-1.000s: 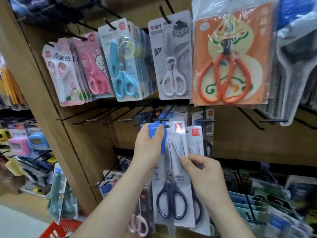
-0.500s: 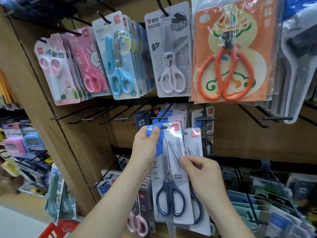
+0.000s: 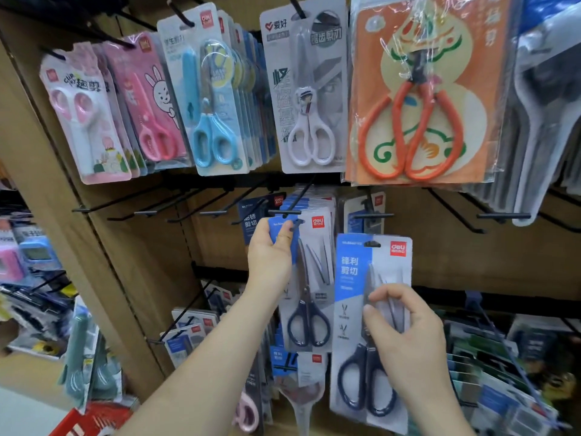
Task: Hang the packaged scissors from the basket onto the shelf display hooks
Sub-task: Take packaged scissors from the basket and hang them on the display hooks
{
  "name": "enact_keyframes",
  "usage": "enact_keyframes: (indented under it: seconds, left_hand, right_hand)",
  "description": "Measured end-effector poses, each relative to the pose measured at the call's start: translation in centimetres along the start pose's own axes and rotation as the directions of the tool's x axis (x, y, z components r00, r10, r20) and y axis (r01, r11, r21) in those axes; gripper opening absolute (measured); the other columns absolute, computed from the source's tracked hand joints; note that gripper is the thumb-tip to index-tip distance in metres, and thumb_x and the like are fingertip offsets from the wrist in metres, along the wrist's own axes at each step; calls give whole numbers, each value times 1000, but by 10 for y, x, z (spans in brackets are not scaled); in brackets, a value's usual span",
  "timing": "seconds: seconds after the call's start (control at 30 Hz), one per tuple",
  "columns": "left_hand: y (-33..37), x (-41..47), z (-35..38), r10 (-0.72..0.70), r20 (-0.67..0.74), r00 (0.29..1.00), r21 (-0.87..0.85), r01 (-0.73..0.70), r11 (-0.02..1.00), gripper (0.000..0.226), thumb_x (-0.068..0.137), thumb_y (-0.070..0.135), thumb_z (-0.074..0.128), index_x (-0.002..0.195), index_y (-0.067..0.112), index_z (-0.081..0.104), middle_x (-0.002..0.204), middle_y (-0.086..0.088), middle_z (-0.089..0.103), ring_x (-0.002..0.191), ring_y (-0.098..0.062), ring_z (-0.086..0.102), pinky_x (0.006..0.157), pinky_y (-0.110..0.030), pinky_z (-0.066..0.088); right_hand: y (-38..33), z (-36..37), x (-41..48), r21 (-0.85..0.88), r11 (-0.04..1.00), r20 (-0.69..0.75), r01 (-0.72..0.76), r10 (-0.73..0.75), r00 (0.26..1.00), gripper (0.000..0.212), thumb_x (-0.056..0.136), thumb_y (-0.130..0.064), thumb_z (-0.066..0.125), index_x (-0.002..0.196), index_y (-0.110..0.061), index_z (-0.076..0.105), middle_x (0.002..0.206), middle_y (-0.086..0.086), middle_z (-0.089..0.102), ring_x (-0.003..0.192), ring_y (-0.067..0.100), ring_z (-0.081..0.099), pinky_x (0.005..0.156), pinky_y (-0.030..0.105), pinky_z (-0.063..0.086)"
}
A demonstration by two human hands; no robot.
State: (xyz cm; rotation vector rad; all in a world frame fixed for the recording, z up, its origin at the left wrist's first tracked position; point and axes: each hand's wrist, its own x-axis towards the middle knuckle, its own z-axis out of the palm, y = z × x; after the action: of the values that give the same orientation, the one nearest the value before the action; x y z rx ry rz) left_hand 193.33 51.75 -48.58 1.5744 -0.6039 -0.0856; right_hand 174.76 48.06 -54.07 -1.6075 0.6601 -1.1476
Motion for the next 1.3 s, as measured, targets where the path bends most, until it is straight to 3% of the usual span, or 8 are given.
enact_keyframes:
  seconds: [0.2, 0.37, 0.43, 0.57, 0.77, 0.97, 1.07, 1.3]
  left_hand:
    - [5, 10, 1, 36, 33, 999, 181, -41, 983, 36, 104, 31, 46, 119, -2, 48, 109, -24, 60, 114, -43, 53, 80, -41, 41]
    - [-3, -10, -25, 160, -31, 987, 172, -152, 973, 30, 95, 22, 63, 121, 24, 48, 106, -5, 55, 89, -15, 56, 74, -24, 44]
    - [-5, -35, -37, 180, -96, 979, 75, -173, 982, 17, 95, 20, 63, 109, 26, 55, 97, -1, 57, 80, -8, 54, 72, -21, 45]
    - [7, -78, -44, 95, 196, 976, -142, -68, 988, 20, 97, 28, 54, 109, 20, 67, 103, 5, 75, 96, -10, 71, 80, -28, 57]
    - [13, -53, -42, 44, 50, 998, -169, -35, 985, 19, 101, 24, 54, 99, 15, 70, 103, -20, 71, 99, -43, 66, 91, -62, 51]
    - [15, -43, -34, 17, 78, 997, -117, -8, 993, 19, 102, 22, 53, 102, 12, 68, 101, -11, 74, 91, -22, 68, 89, -46, 54]
    - [15, -43, -32, -2, 99, 995, -127, 15, 992, 17, 102, 23, 52, 104, 16, 67, 102, -4, 75, 99, -26, 70, 89, -43, 55]
    - [7, -43, -35, -20, 122, 992, -61, 27, 998, 17, 103, 27, 51, 104, 21, 66, 101, 3, 75, 97, -19, 71, 87, -39, 57]
  right_hand:
    - [-1, -3, 1, 56, 998, 120, 36, -43, 992, 38, 84, -1, 69, 87, -34, 51, 83, -5, 60, 67, 9, 56, 60, 20, 47]
    - [-5, 9, -2, 155, 988, 223, 7, -42, 974, 43, 85, -1, 70, 101, -36, 52, 106, 8, 66, 87, 30, 68, 70, 49, 60]
    - [-8, 16, -4, 158, 987, 249, 21, -60, 967, 47, 83, 1, 71, 101, -38, 53, 103, 2, 68, 88, 27, 68, 71, 44, 60]
    - [-14, 32, -4, 122, 990, 274, 76, -108, 956, 50, 80, 2, 75, 100, -39, 57, 103, -6, 68, 93, 16, 69, 82, 39, 57]
    - [-15, 40, -5, 245, 967, 327, -69, -16, 945, 59, 89, 1, 65, 114, -49, 45, 102, -1, 73, 86, 19, 74, 74, 29, 58]
    - [4, 38, -11, 31, 985, 338, -168, 148, 929, 23, 98, -15, 56, 117, -26, 65, 101, -3, 76, 100, 10, 70, 94, 35, 56]
    - [1, 35, -10, 0, 986, 327, -168, 159, 932, 22, 99, -12, 55, 91, -22, 72, 87, -4, 77, 86, 11, 73, 84, 40, 60]
    - [4, 30, -8, -80, 987, 380, -140, 160, 911, 25, 98, -9, 55, 85, -21, 73, 80, -6, 77, 78, 7, 72, 73, 27, 57]
